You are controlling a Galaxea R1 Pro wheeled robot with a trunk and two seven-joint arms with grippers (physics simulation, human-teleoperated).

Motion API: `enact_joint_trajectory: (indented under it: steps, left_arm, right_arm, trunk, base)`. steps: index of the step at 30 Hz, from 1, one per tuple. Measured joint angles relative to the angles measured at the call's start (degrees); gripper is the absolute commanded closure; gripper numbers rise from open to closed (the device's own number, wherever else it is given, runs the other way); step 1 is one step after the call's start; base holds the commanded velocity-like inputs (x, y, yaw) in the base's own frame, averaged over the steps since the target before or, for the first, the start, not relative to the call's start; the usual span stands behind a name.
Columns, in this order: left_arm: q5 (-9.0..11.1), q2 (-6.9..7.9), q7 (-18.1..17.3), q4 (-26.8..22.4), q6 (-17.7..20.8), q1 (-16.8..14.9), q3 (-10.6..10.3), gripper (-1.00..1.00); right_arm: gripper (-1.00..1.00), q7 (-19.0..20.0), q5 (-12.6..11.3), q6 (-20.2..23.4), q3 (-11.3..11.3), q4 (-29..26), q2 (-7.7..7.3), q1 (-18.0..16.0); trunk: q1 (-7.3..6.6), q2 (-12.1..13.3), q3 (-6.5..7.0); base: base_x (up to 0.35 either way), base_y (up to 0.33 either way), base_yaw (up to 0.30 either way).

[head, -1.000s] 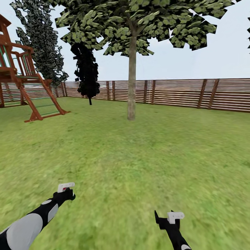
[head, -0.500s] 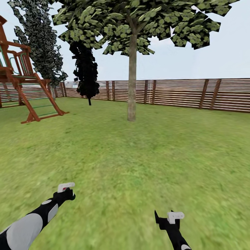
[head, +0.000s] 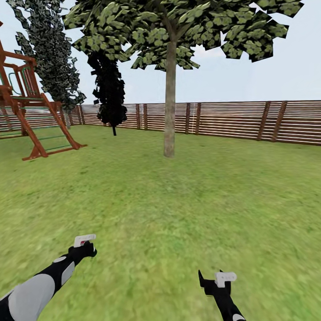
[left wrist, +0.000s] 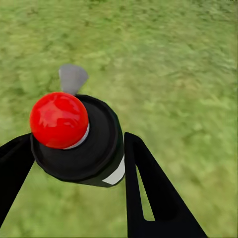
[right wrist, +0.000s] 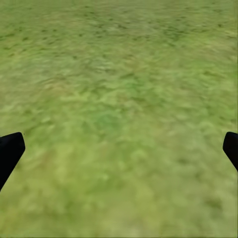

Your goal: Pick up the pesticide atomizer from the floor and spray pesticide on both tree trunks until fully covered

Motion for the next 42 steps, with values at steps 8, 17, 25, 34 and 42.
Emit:
enact_joint_trajectory:
  steps: [8, 17, 25, 34, 42]
  left_arm:
    - [0.0, 0.00, 0.0, 0.0, 0.0, 0.0, 0.0, 1.00]
    - [0.0, 0.00, 0.0, 0.0, 0.0, 0.0, 0.0, 1.00]
    - [0.0, 0.00, 0.0, 0.0, 0.0, 0.0, 0.0, 1.00]
    - [0.0, 0.00, 0.0, 0.0, 0.0, 0.0, 0.0, 1.00]
    - [0.0, 0.00, 0.0, 0.0, 0.0, 0.0, 0.0, 1.00]
  right_arm:
    - [-1.00, 0.0, 0.0, 0.0, 0.0, 0.0, -0.01, 0.0]
    - [-1.00, 0.0, 0.0, 0.0, 0.0, 0.0, -0.03, 0.0]
    - [-1.00, 0.0, 0.0, 0.0, 0.0, 0.0, -0.02, 0.0]
    - [-1.00, 0.0, 0.0, 0.0, 0.0, 0.0, 0.00, 0.0]
    - [-1.00, 0.0, 0.0, 0.0, 0.0, 0.0, -0.01, 0.0]
  trunk:
    - [0.00, 0.0, 0.00]
    - [0.00, 0.0, 0.00]
    - [0.00, 0.0, 0.00]
    - [0.00, 0.0, 0.00]
    - [0.00, 0.0, 0.00]
  base:
    - [0.338, 0.000, 0.000]
    - [0.338, 0.000, 0.000]
    - [0.338, 0.000, 0.000]
    - [0.338, 0.000, 0.000]
    - [0.338, 0.000, 0.000]
